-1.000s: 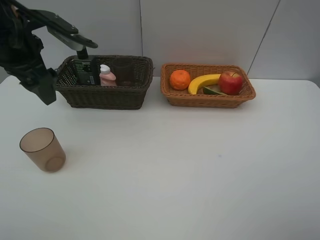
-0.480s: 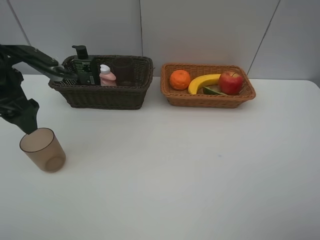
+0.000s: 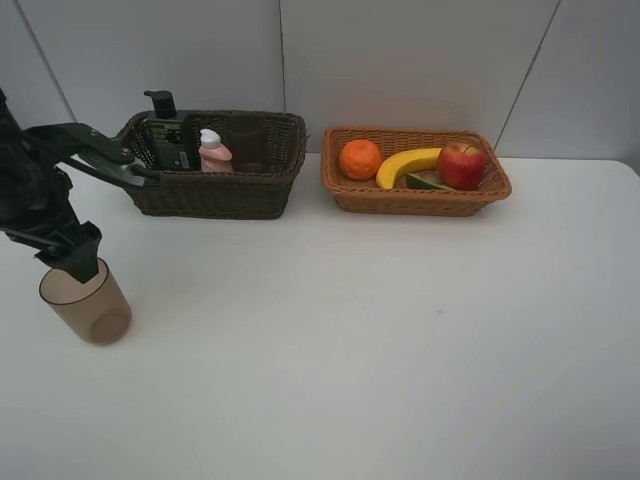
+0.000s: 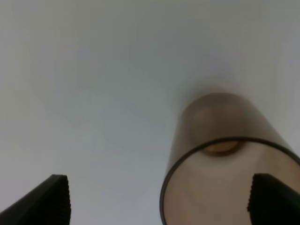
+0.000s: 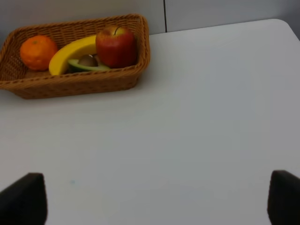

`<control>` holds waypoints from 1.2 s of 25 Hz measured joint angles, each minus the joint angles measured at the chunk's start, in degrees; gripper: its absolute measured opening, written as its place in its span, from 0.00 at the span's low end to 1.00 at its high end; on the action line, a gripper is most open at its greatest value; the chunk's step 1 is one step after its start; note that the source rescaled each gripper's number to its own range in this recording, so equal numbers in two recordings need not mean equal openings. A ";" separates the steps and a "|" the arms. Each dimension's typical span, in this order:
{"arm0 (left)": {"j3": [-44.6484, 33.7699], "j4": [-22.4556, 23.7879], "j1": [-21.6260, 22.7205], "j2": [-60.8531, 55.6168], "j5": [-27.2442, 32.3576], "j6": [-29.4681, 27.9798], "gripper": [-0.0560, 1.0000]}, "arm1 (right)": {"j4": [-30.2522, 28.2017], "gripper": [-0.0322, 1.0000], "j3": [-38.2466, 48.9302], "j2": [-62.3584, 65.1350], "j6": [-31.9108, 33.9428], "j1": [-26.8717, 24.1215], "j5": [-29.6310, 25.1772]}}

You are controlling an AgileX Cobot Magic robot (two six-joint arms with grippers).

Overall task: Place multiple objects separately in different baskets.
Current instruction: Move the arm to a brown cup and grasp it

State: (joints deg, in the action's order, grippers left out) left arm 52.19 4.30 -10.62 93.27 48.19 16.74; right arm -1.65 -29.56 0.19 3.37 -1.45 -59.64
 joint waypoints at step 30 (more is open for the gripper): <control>0.00 0.00 0.00 7.64 -3.26 1.70 1.00 | 0.00 1.00 0.00 0.00 0.00 0.00 0.00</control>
State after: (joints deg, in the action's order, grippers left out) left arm 52.19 4.30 -10.62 100.91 44.93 18.44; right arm -1.65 -29.56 0.19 3.37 -1.45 -59.64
